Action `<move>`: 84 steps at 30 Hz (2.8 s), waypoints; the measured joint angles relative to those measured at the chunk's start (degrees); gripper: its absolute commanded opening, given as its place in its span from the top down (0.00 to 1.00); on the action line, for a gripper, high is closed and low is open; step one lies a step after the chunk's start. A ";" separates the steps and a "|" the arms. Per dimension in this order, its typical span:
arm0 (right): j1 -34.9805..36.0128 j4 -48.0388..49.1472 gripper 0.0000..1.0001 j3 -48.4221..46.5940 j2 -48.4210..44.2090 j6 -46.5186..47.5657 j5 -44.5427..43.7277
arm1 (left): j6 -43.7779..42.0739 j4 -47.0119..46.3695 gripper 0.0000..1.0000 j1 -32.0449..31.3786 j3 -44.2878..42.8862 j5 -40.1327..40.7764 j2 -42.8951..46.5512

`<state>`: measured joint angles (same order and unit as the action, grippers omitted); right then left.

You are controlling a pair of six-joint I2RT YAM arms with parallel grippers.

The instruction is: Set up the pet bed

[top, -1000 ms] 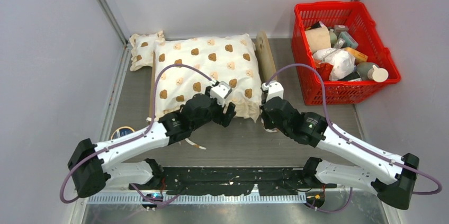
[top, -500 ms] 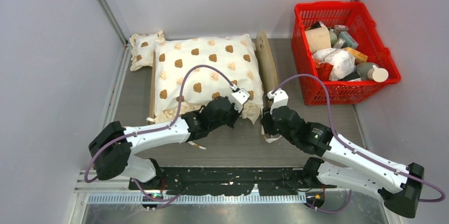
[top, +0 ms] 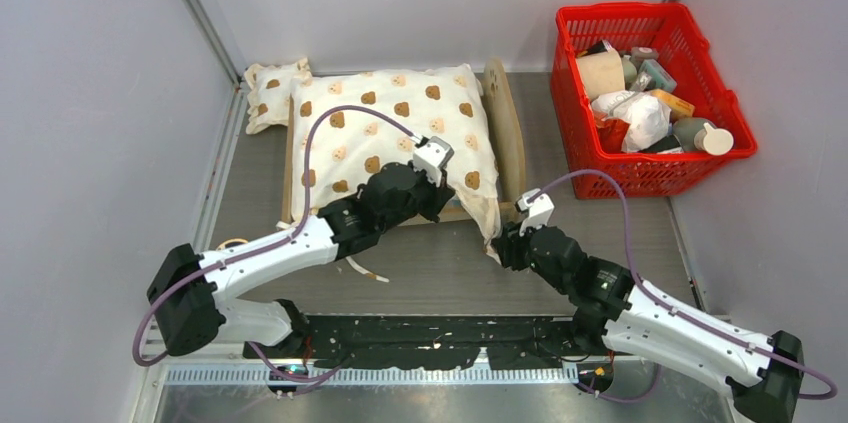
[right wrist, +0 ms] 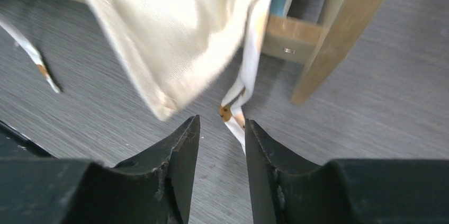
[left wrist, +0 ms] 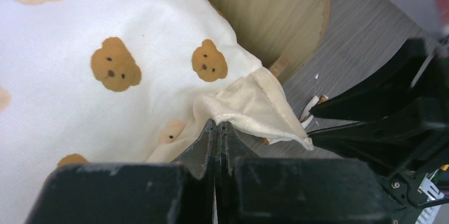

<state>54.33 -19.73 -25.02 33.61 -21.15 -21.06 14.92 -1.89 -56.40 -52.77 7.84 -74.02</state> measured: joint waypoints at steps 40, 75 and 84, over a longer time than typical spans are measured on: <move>0.00 16.76 0.95 4.00 8.92 -4.74 -9.97 | 1.11 4.20 1.00 2.91 1.62 3.93 3.28; -0.55 2.21 0.95 -33.99 25.88 47.34 -11.56 | 1.20 11.63 1.00 4.79 -1.11 10.64 3.28; -1.16 6.32 0.95 -31.67 25.11 53.13 -10.56 | 1.22 11.85 1.00 4.79 -1.55 10.67 3.28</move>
<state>53.17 -13.41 -56.69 58.72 31.99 -31.62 16.14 9.96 -51.62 -54.33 18.50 -70.74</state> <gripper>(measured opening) 0.060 0.009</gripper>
